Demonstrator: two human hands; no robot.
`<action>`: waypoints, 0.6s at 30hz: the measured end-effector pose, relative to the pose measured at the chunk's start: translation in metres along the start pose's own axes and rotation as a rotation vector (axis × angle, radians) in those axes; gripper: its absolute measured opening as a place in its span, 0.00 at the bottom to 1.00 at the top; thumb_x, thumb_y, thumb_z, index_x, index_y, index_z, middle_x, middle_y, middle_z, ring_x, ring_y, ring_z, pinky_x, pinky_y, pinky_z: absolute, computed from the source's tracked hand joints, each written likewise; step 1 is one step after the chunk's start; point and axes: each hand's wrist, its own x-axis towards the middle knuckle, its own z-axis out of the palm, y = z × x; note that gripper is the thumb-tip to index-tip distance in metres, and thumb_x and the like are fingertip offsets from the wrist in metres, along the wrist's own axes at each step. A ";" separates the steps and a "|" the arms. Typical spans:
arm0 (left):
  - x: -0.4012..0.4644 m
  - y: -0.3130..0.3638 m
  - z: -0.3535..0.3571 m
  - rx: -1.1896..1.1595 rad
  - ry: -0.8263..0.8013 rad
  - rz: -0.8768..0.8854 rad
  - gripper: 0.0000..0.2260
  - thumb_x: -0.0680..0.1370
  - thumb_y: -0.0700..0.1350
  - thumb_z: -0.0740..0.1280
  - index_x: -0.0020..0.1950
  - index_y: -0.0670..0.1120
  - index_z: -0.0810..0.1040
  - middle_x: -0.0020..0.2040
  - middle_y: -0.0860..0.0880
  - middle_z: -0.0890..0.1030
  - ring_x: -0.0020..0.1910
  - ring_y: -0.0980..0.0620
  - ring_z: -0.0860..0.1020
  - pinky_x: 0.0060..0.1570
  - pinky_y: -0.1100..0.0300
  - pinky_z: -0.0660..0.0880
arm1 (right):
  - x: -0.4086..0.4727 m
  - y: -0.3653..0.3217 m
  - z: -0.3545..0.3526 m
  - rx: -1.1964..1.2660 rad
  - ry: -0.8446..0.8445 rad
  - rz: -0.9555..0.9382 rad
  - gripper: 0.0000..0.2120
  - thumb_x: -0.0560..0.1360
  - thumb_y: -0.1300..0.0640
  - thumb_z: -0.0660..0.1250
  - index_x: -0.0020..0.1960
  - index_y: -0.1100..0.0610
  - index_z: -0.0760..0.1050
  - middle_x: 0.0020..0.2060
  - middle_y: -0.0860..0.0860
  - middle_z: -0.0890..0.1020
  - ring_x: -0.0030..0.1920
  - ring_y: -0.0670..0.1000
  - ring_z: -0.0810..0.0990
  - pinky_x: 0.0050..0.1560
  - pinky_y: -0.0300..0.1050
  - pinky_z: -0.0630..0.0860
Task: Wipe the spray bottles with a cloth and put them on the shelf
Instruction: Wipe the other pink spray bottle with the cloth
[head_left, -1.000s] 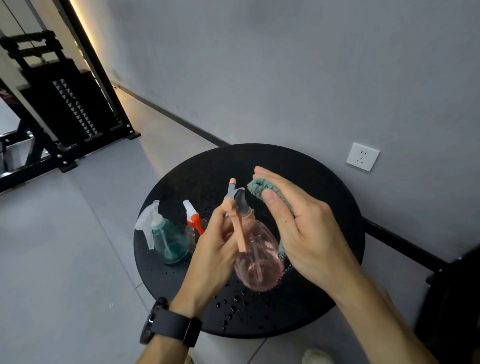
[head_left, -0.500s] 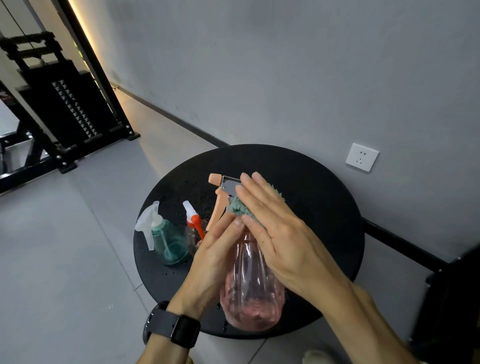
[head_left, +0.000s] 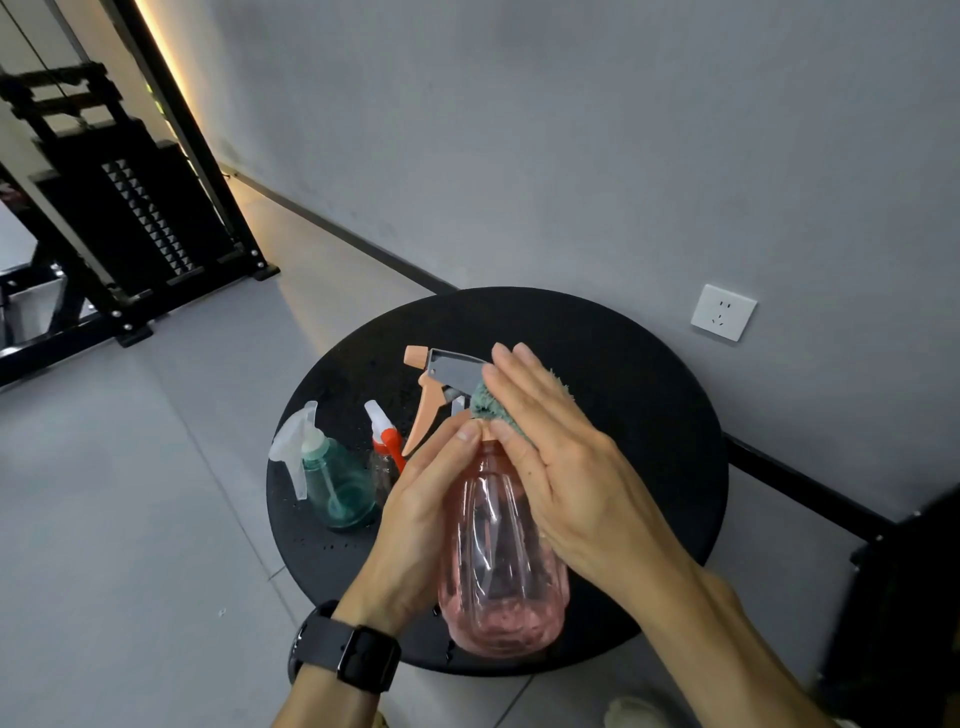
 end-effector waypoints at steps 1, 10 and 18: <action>0.000 0.000 0.000 -0.007 0.004 0.004 0.18 0.79 0.47 0.65 0.63 0.37 0.76 0.59 0.33 0.78 0.58 0.35 0.77 0.64 0.41 0.71 | 0.000 0.000 0.001 0.002 -0.017 0.001 0.21 0.84 0.55 0.54 0.76 0.56 0.60 0.75 0.44 0.60 0.76 0.37 0.51 0.73 0.31 0.50; 0.000 0.000 0.006 0.067 0.049 0.084 0.15 0.82 0.41 0.57 0.65 0.41 0.77 0.57 0.43 0.84 0.57 0.48 0.83 0.51 0.62 0.80 | -0.003 -0.004 0.005 0.084 -0.085 0.033 0.22 0.83 0.56 0.55 0.76 0.55 0.59 0.75 0.41 0.58 0.75 0.34 0.49 0.72 0.28 0.49; 0.002 0.008 0.007 0.064 0.110 0.160 0.15 0.81 0.43 0.59 0.63 0.42 0.79 0.57 0.45 0.84 0.58 0.48 0.83 0.54 0.60 0.79 | -0.005 -0.013 0.004 0.145 -0.170 0.070 0.22 0.83 0.53 0.53 0.77 0.50 0.56 0.76 0.39 0.58 0.74 0.33 0.50 0.74 0.32 0.52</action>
